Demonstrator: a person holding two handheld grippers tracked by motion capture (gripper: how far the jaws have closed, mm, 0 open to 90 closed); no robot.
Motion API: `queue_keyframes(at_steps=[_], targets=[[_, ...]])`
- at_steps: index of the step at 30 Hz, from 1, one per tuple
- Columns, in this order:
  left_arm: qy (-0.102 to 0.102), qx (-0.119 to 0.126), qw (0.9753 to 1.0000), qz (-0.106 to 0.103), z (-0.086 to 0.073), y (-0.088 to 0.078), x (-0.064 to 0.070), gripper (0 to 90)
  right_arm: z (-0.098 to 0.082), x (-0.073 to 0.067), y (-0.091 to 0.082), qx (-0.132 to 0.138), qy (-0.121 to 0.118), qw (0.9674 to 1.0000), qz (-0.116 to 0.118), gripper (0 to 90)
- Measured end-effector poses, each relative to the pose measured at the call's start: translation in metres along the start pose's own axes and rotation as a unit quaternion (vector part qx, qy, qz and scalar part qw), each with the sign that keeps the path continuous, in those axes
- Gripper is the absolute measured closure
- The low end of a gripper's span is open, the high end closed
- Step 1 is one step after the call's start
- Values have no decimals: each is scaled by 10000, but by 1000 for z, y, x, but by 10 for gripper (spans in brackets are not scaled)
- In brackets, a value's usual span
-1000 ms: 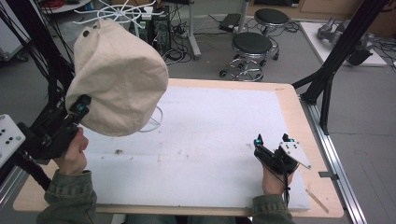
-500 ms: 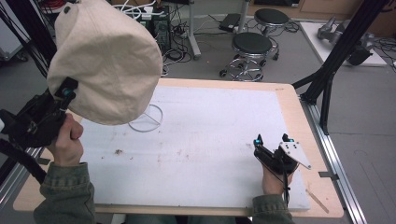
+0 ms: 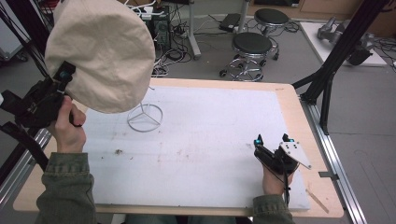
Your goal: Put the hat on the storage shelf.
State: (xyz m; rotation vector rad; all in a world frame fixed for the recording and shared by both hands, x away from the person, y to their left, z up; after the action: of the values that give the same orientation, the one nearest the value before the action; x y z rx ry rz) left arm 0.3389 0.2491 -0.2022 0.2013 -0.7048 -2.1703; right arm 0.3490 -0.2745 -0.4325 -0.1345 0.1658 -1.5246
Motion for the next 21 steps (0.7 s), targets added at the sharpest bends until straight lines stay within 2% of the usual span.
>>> queue_keyframes(at_steps=[5,11,14,15,21], targets=[[-160,-105,9998,92,-8,5,-11,842,0,0,0,-4,-21,10000,1,116],[-337,-210,9987,308,-13,9,-23,842,-1,-1,0,-18,-40,10000,9,116],[-639,-357,9964,426,-17,11,-28,842,-1,-2,0,-29,-24,10000,30,116],[-581,-473,9957,551,-20,12,-30,842,0,-2,0,-15,-18,10000,24,116],[-518,-646,9937,755,-24,13,-33,842,1,-1,-1,39,-29,10000,36,116]])
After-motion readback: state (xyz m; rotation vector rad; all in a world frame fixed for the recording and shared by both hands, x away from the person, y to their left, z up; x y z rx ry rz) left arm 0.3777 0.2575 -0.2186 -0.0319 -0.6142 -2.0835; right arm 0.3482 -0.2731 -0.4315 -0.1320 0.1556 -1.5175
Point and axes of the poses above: each handheld gripper's, and its own axes: y roughly forward along the jaws, z roughly out of its top, x roughly to its right, the point moved 8 cm from there along y, roughly forward along the jaws
